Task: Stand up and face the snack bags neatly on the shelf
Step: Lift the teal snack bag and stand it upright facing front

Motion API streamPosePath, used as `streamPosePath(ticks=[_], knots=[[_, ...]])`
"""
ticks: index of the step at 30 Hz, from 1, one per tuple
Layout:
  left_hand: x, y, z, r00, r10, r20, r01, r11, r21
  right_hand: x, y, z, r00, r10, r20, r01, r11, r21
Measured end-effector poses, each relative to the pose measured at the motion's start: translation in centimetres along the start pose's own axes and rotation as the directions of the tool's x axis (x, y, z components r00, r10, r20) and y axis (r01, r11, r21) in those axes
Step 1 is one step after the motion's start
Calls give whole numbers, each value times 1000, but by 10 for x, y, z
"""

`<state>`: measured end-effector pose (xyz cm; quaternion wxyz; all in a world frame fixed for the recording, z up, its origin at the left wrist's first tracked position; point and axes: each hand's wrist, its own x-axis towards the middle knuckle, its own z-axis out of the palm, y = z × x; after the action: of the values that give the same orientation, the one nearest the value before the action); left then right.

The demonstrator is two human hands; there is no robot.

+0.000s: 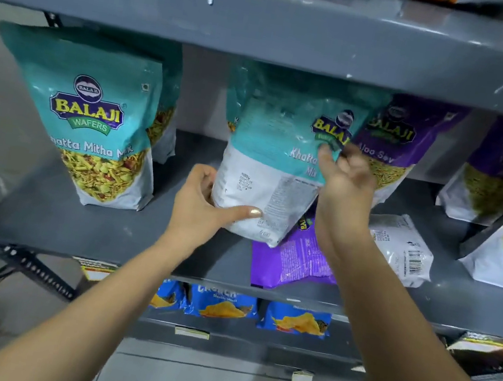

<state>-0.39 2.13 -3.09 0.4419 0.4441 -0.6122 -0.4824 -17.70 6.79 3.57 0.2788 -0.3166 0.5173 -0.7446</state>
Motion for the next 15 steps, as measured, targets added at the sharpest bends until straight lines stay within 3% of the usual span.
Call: streamPosePath(ticks=[3, 7, 13, 15], knots=[[3, -13, -4, 996, 24, -80, -25, 1000, -12, 5, 4, 8, 992, -67, 108, 71, 997, -36], [9, -42, -12, 994, -22, -107, 28, 998, 58, 5, 32, 11, 977, -44, 207, 51, 998, -32], [13, -63, -23, 995, -96, 6, 93, 981, 172, -4, 57, 7, 951, 2, 308, 18, 998, -64], [14, -60, -28, 995, -94, 43, 81, 967, 241, -2, 58, 4, 947, 104, 302, -105, 994, -16]])
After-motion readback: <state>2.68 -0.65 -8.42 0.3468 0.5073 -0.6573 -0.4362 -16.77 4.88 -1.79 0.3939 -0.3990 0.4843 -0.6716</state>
